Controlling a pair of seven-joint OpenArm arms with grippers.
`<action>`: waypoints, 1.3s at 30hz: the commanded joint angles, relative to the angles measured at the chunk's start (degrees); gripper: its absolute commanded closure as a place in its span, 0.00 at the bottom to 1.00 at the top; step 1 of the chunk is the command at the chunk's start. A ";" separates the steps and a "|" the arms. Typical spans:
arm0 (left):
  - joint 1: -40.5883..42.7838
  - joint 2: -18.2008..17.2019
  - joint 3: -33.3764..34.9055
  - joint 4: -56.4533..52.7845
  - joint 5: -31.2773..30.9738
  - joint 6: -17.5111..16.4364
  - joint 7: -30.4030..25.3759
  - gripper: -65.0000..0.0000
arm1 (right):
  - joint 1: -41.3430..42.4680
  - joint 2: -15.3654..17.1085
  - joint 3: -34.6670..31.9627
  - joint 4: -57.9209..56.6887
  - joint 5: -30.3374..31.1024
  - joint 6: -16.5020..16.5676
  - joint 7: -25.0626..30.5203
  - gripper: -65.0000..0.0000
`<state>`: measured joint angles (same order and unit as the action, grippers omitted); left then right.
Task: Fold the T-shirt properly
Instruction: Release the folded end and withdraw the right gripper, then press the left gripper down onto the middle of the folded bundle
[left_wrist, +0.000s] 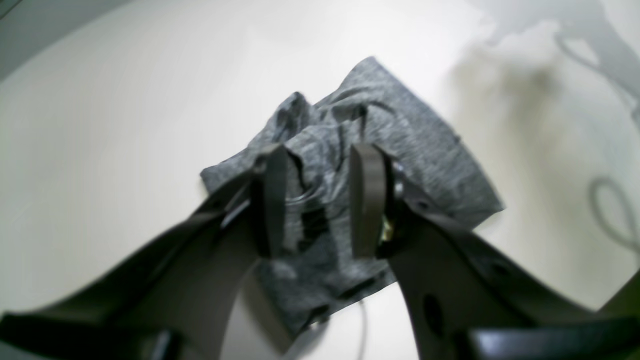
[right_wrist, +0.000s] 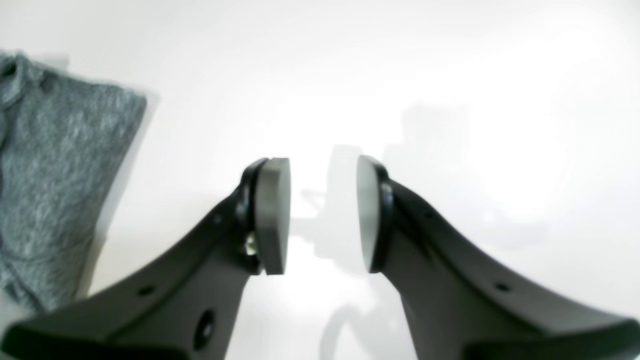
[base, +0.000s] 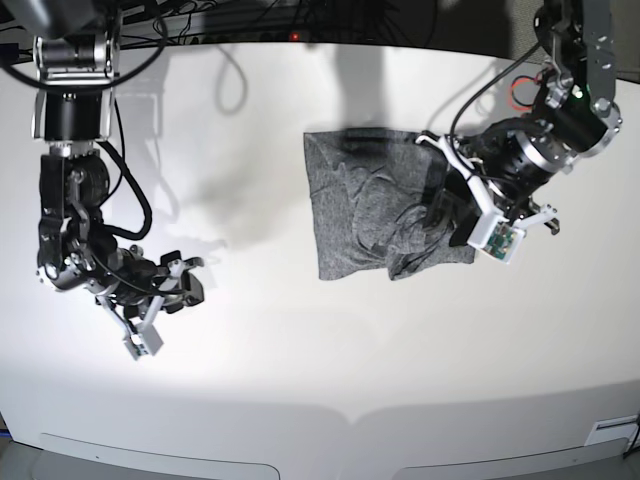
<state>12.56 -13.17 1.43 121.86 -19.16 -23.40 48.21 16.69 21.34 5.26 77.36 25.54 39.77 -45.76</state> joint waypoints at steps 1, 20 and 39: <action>-0.35 -0.17 -0.20 1.03 -1.18 -0.66 -1.62 0.69 | 0.20 0.09 2.01 1.90 -0.22 0.23 1.99 0.74; -6.14 -0.17 22.58 -5.35 21.07 11.52 -10.32 0.69 | -10.99 -1.79 33.46 3.87 10.86 0.23 -4.24 0.74; -14.51 7.56 25.62 -24.81 25.44 20.48 1.11 0.69 | -10.82 -1.81 33.24 3.87 12.46 0.23 -6.19 0.74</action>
<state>-0.99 -5.72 27.14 96.01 6.07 -3.18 50.13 4.89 18.52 38.26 80.05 36.64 39.70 -52.99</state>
